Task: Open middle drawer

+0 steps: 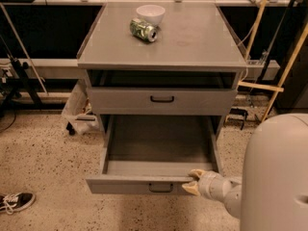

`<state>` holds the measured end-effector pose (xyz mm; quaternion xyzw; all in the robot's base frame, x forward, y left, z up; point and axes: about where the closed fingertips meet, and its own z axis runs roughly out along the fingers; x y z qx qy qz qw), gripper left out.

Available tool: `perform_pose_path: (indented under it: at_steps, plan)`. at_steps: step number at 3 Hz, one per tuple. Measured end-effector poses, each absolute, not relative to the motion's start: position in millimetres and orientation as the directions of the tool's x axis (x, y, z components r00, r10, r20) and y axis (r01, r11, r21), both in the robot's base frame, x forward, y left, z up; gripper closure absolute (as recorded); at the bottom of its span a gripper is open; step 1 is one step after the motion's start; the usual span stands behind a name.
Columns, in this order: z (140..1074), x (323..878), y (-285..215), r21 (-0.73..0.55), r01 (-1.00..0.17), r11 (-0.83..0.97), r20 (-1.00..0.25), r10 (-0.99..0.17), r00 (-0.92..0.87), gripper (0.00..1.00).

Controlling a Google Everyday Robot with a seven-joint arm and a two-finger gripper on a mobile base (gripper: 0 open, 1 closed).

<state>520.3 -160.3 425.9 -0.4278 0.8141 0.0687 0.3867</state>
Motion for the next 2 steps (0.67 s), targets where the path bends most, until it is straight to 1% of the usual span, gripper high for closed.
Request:
perform_pose_path:
  at_steps: [2]
  plan:
    - [428.0, 513.1, -158.2, -0.204, -0.748, 0.631, -0.692, -0.634, -0.346, 1.0]
